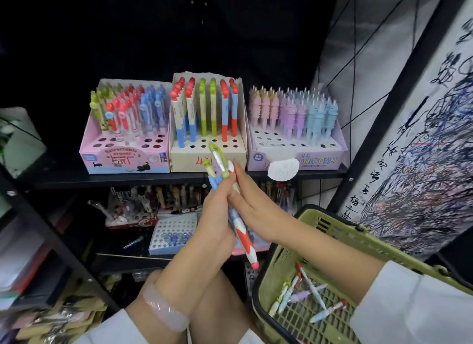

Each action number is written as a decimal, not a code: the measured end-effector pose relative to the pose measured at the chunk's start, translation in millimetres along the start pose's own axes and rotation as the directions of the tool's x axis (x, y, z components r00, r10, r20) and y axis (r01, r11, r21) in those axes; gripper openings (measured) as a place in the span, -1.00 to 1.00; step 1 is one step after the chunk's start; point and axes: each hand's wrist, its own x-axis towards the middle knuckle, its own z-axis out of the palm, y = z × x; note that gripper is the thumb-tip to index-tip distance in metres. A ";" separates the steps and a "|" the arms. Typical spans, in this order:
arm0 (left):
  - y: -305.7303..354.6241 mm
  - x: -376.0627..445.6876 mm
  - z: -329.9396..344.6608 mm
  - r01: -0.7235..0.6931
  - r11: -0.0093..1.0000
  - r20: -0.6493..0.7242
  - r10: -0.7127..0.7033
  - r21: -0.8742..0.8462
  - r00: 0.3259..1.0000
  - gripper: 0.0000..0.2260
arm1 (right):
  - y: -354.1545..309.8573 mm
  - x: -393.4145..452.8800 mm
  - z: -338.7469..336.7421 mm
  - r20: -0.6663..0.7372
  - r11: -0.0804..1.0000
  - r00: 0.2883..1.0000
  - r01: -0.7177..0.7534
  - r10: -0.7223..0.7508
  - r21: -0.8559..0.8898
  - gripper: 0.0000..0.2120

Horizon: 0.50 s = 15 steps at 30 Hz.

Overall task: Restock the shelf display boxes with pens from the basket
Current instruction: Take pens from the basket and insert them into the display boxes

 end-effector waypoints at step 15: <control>32.5 11.8 -35.1 -0.202 0.924 0.076 0.187 0.326 0.979 -0.78 | -42.6 34.1 -7.0 -0.065 0.879 0.994 -0.050 0.092 0.474 -0.72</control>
